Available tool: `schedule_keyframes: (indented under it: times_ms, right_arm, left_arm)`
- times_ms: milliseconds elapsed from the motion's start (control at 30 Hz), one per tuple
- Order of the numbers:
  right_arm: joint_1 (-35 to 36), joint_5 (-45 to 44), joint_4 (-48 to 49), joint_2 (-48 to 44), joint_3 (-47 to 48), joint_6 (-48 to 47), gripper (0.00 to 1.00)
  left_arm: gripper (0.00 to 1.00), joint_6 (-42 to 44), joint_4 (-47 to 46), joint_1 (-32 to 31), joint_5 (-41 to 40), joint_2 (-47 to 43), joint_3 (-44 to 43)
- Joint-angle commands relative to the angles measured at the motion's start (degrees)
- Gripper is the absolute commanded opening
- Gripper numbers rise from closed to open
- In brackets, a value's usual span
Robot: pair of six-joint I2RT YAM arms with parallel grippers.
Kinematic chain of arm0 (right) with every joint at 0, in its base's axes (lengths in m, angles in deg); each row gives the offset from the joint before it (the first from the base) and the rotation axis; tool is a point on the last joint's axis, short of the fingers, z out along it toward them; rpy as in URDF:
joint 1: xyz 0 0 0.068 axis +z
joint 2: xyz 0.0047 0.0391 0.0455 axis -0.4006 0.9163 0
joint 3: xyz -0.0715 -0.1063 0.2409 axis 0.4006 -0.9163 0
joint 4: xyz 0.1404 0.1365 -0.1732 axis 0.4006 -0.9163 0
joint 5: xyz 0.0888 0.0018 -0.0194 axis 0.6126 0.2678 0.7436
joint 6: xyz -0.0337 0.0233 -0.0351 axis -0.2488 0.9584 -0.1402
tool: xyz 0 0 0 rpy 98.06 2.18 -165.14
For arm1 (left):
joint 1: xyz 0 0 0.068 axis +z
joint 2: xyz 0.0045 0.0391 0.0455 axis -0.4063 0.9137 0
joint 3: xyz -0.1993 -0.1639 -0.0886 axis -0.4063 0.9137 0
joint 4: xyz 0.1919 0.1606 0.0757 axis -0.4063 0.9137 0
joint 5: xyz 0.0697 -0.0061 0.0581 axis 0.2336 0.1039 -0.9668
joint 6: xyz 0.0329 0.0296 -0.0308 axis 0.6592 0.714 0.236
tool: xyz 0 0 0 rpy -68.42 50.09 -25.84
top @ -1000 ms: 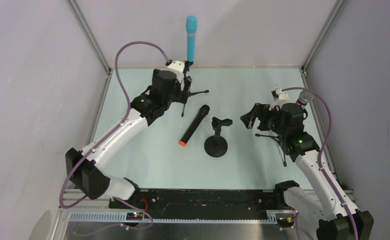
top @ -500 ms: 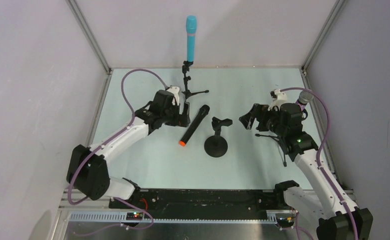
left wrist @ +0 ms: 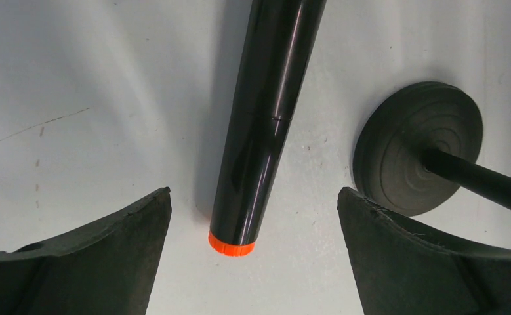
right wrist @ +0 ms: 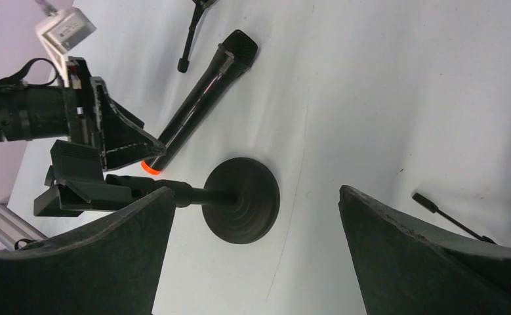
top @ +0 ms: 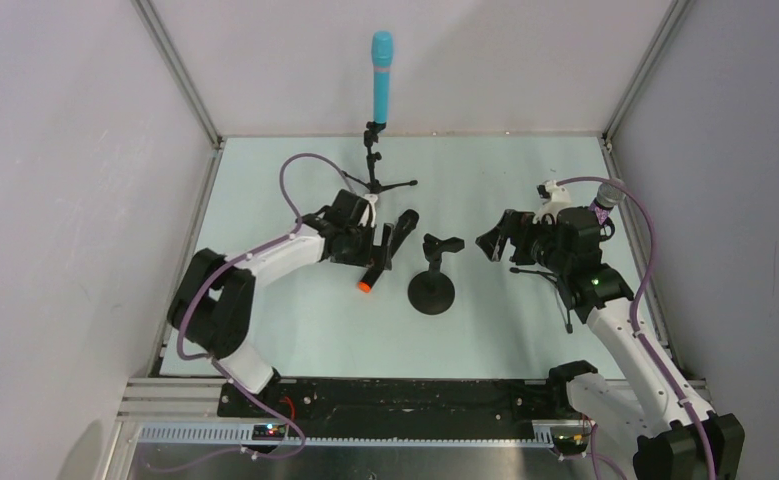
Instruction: Attach the microphones to the stand
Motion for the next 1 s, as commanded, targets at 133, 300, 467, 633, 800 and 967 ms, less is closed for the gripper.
schedule_keyframes:
  times_ms: [133, 300, 467, 633, 800, 967]
  right_arm:
    - [0.1, -0.2, 0.9, -0.4, -0.1, -1.0, 0.99]
    - [0.1, -0.2, 1.2, 0.0, -0.2, -0.9, 0.99]
    - [0.1, 0.0, 1.4, 0.3, -0.2, -0.7, 0.99]
    - [0.1, 0.0, 1.6, 0.0, -0.2, -0.5, 0.99]
    - [0.1, 0.0, 1.7, -0.1, -0.2, -0.7, 1.0]
    - [0.1, -0.2, 1.8, -0.2, -0.2, -0.6, 0.99]
  left_arm:
    - [0.95, 2.4, 3.6, -2.3, -4.2, 4.9, -6.5]
    - [0.86, 3.5, 5.1, -3.4, -5.9, 6.6, -6.9]
    - [0.77, 3.9, 5.9, -4.1, -8.6, 8.3, -6.7]
    - [0.71, 3.8, 6.2, -4.6, -9.4, 9.5, -6.9]
    - [0.64, 4.1, 6.2, -4.7, -10.0, 11.2, -7.2]
    - [0.57, 4.4, 6.1, -4.9, -10.9, 12.2, -6.7]
